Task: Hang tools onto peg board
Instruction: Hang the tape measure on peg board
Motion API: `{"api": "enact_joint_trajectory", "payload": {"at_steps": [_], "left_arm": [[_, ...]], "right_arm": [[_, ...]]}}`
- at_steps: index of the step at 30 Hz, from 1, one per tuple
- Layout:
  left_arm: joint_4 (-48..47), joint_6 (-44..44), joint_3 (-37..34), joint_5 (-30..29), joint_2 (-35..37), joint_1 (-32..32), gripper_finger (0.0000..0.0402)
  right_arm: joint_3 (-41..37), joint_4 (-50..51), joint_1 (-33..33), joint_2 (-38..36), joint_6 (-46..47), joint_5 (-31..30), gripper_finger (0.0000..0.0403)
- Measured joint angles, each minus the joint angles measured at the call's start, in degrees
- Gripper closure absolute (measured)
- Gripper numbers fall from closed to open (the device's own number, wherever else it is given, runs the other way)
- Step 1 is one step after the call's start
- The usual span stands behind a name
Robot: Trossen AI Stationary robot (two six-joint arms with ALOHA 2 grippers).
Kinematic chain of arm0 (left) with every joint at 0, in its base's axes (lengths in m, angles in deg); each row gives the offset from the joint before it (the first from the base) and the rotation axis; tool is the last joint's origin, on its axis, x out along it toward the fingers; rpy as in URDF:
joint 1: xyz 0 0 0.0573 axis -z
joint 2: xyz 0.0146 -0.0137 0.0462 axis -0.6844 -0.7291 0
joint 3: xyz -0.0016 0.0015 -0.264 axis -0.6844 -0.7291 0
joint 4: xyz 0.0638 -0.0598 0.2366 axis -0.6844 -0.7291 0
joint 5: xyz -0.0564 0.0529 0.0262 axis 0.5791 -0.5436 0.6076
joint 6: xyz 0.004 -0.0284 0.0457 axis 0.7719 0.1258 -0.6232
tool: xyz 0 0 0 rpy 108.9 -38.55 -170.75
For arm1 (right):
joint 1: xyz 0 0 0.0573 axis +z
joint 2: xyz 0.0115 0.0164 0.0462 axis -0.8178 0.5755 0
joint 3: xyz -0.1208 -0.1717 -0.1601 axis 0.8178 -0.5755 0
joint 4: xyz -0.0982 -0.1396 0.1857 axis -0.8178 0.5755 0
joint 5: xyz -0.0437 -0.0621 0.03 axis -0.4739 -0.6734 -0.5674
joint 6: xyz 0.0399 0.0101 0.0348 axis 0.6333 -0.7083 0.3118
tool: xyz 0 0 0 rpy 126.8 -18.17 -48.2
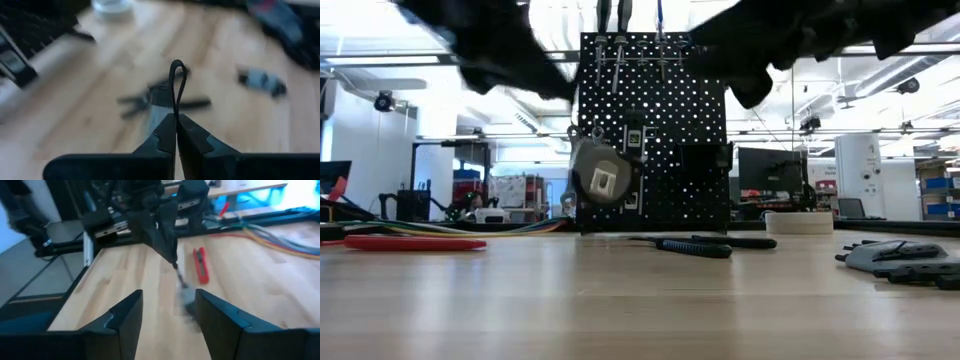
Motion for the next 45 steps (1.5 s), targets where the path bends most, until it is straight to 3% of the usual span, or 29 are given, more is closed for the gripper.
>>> {"api": "enact_joint_trajectory", "payload": {"at_steps": [5,12,18,21,26,30,37,45], "left_arm": [[5.0,0.7,0.0,-6.6,-1.2,-6.6,0.0401],[14.3,-3.4,0.0,4.6,-4.2,-19.1,0.0401],[15.7,-5.4,2.6,6.1,-4.9,-25.3,0.0401],[17.0,-13.2,5.4,13.0,-5.0,-27.1,0.0401],[18.3,-17.2,11.2,26.7,-5.4,-30.8,0.0401],[12.0,-14.5,15.7,27.0,-5.5,-34.1,0.0401],[-7.2,-11.7,23.2,17.7,-6.7,-36.1,0.0401],[-19.8,-11.7,34.2,17.4,-15.2,-36.1,0.0401]], "right_arm": [[0.1,0.0,0.0,0.0,-0.1,-4.3,0.0223],[-1.7,0.9,0.0,-1.3,1.5,-4.5,0.0234],[-4.8,1.1,0.0,-3.1,3.6,-5.1,0.024],[-6.5,0.6,0.0,-3.7,4.0,-5.5,0.024],[-7.6,0.4,0.0,-4.1,4.1,-5.6,0.0236],[-8.1,0.3,0.1,-4.3,4.3,-5.5,0.024],[-10.1,0.5,0.1,-4.5,4.5,-5.5,0.024],[-11.1,0.5,0.1,-4.5,4.4,-7.0,0.0241]]}}
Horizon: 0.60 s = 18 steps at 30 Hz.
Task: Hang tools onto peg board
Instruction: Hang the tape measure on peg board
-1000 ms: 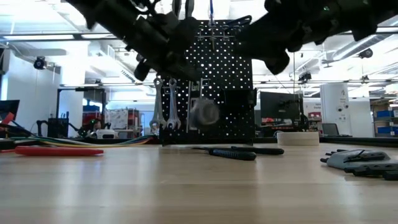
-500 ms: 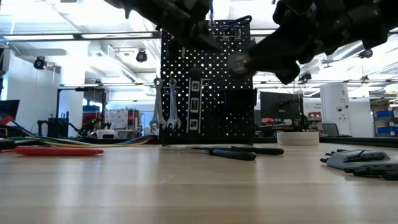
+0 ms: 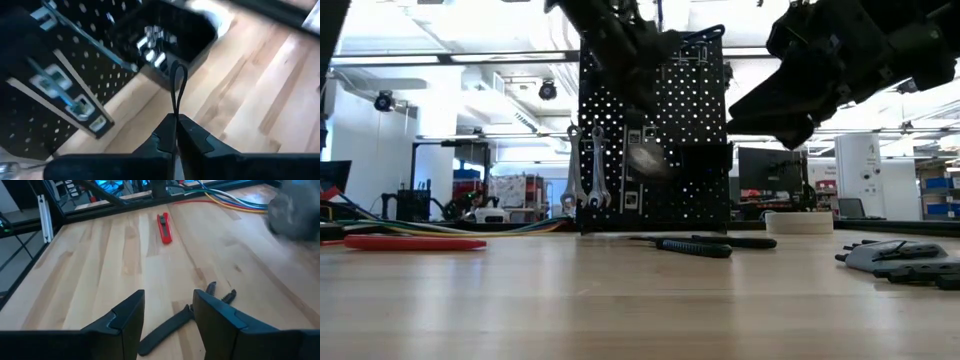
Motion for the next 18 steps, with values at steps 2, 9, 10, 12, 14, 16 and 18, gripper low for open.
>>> {"api": "enact_joint_trajectory", "payload": {"at_steps": [2,9,10,12,14,16,18], "left_arm": [[-3.2,0.0,3.0,0.1,-2.5,-0.2,0.0401],[-10.4,0.0,8.2,-2.5,-5.8,-0.5,0.0401],[-10.7,0.0,8.1,-2.6,-5.6,-0.4,0.0401],[-11.3,0.1,8.0,-2.6,-4.8,-0.1,0.0401],[-11.5,0.5,8.0,-2.6,-3.7,0.0,0.0401],[-11.6,1.1,8.0,-2.6,-2.8,-0.2,0.0401],[-11.6,1.3,7.9,-2.1,-2.4,-0.8,0.0401]], "right_arm": [[-0.2,0.0,0.0,0.0,0.0,0.0,0.0243],[-2.9,-0.2,0.0,0.0,1.4,0.0,0.0238],[-3.6,-0.2,0.0,0.0,1.7,-0.2,0.0239],[-5.2,-0.5,0.0,0.0,2.8,-1.5,0.0241],[-6.6,-0.5,0.0,0.0,3.5,-2.8,0.0244],[-8.1,-2.0,0.0,-0.2,3.7,-3.3,0.0245],[-9.6,-5.0,0.0,-0.5,3.7,-3.4,0.0242]]}}
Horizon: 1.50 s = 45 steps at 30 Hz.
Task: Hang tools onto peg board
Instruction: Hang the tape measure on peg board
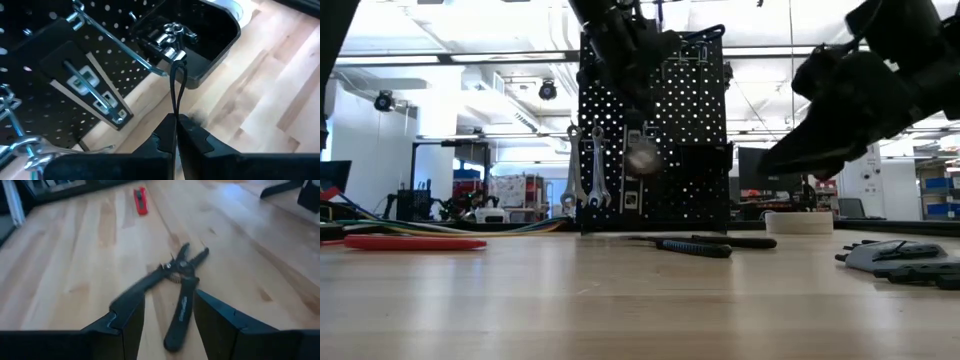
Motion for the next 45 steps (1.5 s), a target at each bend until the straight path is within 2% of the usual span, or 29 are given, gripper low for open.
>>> {"api": "enact_joint_trajectory", "payload": {"at_steps": [4,8,15,45], "left_arm": [[0.4,1.0,-0.1,3.7,0.7,-1.4,0.0401],[0.1,2.0,-0.1,4.6,0.8,-2.2,0.0401],[-0.2,2.2,-0.1,4.6,0.8,-2.5,0.0401],[0.0,1.2,-0.6,7.2,0.7,-3.5,0.0401]], "right_arm": [[-1.9,-3.6,0.0,-1.2,0.0,0.0,0.0236],[-3.2,-4.1,0.0,-2.8,0.1,0.0,0.0238],[-3.8,-4.1,0.0,-3.6,0.5,0.0,0.0247],[-3.8,-4.0,0.0,-3.6,0.4,0.0,0.0238]]}}
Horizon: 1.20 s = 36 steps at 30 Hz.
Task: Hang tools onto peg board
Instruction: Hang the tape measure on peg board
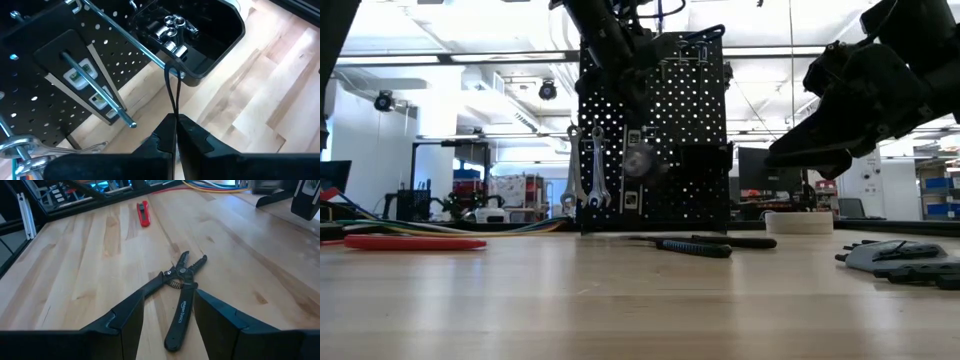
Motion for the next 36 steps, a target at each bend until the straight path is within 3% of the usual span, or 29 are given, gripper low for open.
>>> {"api": "enact_joint_trajectory", "payload": {"at_steps": [36], "left_arm": [[0.2,-1.0,0.0,0.0,0.0,1.1,0.0401]], "right_arm": [[0.0,2.0,0.0,0.0,0.9,0.0,0.0238]]}}
